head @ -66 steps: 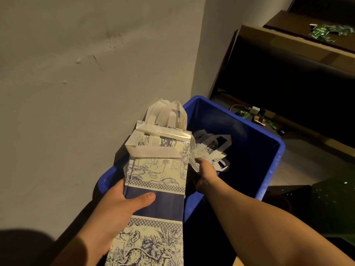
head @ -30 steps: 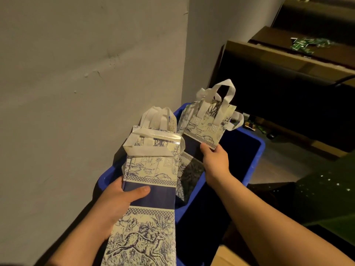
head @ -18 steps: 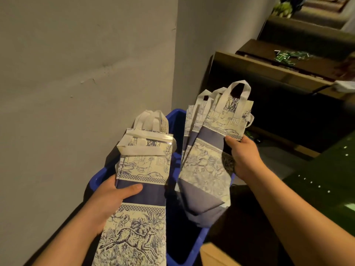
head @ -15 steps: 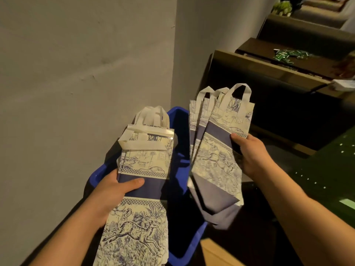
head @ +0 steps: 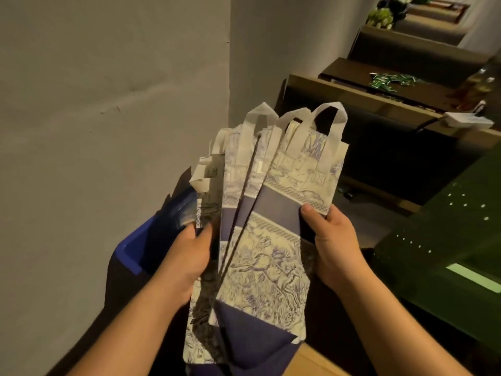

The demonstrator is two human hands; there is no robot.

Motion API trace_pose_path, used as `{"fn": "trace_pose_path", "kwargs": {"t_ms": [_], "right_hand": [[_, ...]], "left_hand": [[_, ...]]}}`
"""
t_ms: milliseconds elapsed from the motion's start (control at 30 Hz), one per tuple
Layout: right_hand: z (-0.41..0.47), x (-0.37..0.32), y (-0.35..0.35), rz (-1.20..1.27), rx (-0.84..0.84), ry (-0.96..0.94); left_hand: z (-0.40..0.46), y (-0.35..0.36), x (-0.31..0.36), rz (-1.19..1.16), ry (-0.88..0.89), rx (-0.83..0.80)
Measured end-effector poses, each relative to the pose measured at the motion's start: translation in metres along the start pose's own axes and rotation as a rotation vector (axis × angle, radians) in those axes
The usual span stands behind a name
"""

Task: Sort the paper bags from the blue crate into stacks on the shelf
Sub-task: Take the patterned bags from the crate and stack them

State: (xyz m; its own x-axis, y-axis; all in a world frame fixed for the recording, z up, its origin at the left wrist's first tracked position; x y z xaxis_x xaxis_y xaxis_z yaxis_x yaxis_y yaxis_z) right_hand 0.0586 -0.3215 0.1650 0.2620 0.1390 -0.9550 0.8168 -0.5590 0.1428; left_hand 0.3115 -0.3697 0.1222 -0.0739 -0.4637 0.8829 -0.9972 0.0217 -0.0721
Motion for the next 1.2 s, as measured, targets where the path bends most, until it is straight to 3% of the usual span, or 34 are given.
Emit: {"fn": "trace_pose_path", "kwargs": {"t_ms": [200,367,633,800,933,1033,1200], "right_hand": [[-0.02,0.011,-0.014,-0.118,0.016,-0.044],[-0.034,0.016,-0.017,-0.208,-0.097,-0.026],[-0.055,0.02,-0.037,-0.477,-0.095,-0.159],[-0.066,0.027,-0.084,-0.399,0.078,-0.041],[-0.082,0.036,-0.109,-0.345,0.129,-0.008],[-0.096,0.039,-0.13,-0.223,0.182,0.025],[-0.123,0.044,-0.167,-0.352,0.171,0.05]], "left_hand": [[-0.02,0.03,0.004,-0.087,0.051,-0.096],[-0.033,0.057,0.002,-0.154,0.094,-0.205],[-0.056,0.108,-0.023,-0.076,0.032,-0.376],[-0.075,0.136,-0.027,-0.094,0.045,-0.434],[-0.08,0.155,-0.054,-0.225,-0.132,-0.384],[-0.09,0.169,-0.065,-0.293,-0.163,-0.364],[-0.138,0.2,-0.085,-0.234,-0.111,-0.472]]}}
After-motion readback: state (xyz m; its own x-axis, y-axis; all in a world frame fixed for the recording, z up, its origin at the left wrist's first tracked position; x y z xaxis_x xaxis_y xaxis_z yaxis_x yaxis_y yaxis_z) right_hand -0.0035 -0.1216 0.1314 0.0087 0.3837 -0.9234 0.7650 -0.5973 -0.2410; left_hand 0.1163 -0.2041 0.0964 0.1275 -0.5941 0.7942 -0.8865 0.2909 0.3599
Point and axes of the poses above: each hand's wrist, its own z-axis towards the middle knuckle, its own y-axis out of the palm, x = y × z, the point moved 10 cm from there along z, towards the middle knuckle, and after that the axes turned 7 degrees about x, right-handed, at the moved point
